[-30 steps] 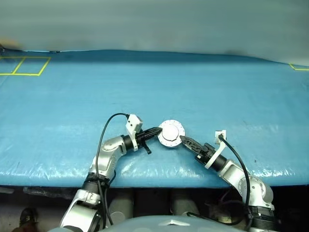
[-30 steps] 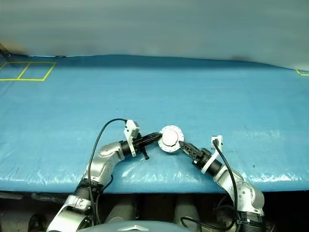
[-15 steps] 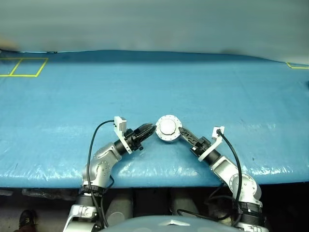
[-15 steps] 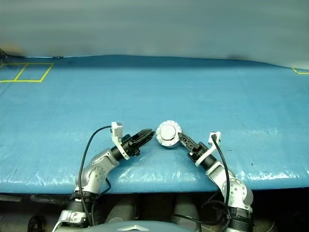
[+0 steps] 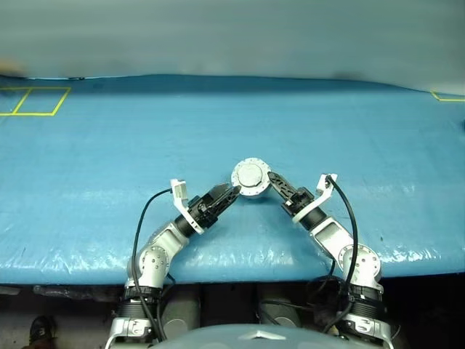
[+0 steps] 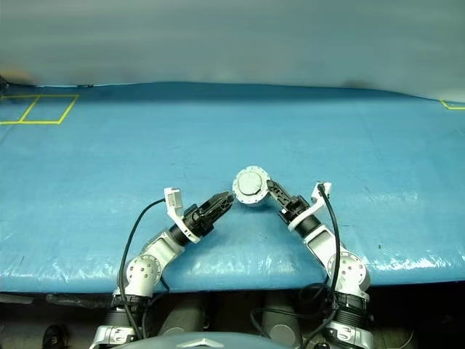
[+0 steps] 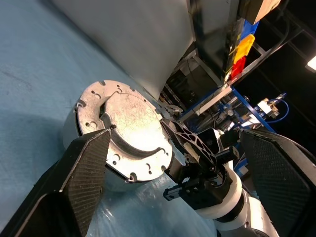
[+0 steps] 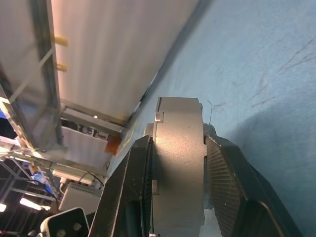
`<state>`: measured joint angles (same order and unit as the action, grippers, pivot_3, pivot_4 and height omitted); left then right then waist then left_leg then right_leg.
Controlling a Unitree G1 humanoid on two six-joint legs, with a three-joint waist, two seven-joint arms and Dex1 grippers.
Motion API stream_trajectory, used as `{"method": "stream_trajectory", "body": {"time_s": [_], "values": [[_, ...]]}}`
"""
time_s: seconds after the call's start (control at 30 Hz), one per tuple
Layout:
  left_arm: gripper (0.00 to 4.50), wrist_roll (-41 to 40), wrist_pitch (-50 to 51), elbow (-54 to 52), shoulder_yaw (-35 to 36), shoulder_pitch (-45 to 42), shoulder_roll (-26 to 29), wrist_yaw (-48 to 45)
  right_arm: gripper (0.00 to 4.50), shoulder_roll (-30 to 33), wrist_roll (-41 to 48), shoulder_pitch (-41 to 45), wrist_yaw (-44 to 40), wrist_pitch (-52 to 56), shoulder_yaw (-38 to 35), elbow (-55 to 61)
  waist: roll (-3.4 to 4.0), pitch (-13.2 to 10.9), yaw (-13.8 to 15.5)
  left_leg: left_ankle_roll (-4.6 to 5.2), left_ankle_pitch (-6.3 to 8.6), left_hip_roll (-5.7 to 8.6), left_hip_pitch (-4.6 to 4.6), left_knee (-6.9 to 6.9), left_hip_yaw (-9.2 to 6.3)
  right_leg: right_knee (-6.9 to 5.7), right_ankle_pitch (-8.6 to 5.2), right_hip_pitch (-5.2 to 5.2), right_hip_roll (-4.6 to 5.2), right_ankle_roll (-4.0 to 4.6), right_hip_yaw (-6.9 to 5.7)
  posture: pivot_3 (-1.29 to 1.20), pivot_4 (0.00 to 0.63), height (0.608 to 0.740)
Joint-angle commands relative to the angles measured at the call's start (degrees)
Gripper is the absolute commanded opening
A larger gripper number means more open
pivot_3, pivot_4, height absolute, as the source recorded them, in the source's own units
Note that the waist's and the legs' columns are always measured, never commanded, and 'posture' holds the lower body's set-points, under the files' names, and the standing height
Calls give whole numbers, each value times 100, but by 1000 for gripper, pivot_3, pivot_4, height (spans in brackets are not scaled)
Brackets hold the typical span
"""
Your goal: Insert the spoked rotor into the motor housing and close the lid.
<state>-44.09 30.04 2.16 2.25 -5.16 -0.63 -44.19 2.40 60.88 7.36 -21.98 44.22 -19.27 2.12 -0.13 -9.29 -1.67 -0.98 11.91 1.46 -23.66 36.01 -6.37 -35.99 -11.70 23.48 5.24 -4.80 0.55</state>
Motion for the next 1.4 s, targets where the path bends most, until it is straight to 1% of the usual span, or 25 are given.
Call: {"method": "stream_trajectory", "body": {"time_s": [0.03,0.3,0.4,0.5,0.77,0.93,1.07,1.23,1.4], "values": [[4487,-206,26,-53,200,-45,-137,223,1356,-105,574,256,-2,-11,-157,320,1,-1,0,0,0,0,0,0,0,0,0,0,0,0,0,0,150,740],[4487,-304,44,-18,347,10,-244,270,1356,-216,1127,467,318,-56,-293,398,2,-1,-12,0,0,0,-1,0,0,0,1,0,0,1,0,0,150,740],[4487,-246,-25,44,295,-25,-267,176,1356,-198,1260,478,307,-17,-257,517,2,-1,-16,0,0,0,-1,0,0,0,1,0,0,1,1,0,150,740],[4487,-375,100,148,330,-141,-364,204,1356,-184,1387,467,284,33,-178,634,2,-1,-25,0,0,0,-1,0,1,0,1,0,0,1,1,0,150,740],[4487,-1248,582,463,582,-532,-705,262,1356,-156,1654,415,265,159,47,888,3,-2,-45,1,0,0,-1,1,0,-2,1,0,-1,1,1,0,150,740],[4487,-1604,802,413,518,-680,-683,-15,1356,-52,1595,362,262,164,195,878,3,-2,-44,1,0,1,-1,1,0,-1,2,-1,-1,0,1,0,150,740],[4487,-1663,913,562,490,-889,-675,-51,1356,-47,1662,316,153,208,332,972,3,-2,-43,1,-1,1,0,1,0,-2,3,-1,-2,1,1,0,150,740],[4487,-1724,783,757,578,-1189,-845,-32,1356,-1,1595,242,113,248,553,1142,3,-2,-43,1,-1,0,-1,2,0,-2,2,-1,-3,0,2,0,150,740],[4487,-1509,803,1005,477,-1298,-907,-29,1356,-6,1667,166,69,225,735,1412,2,-2,-44,1,0,1,-1,2,0,0,3,-1,-3,-2,3,0,150,740]]}}
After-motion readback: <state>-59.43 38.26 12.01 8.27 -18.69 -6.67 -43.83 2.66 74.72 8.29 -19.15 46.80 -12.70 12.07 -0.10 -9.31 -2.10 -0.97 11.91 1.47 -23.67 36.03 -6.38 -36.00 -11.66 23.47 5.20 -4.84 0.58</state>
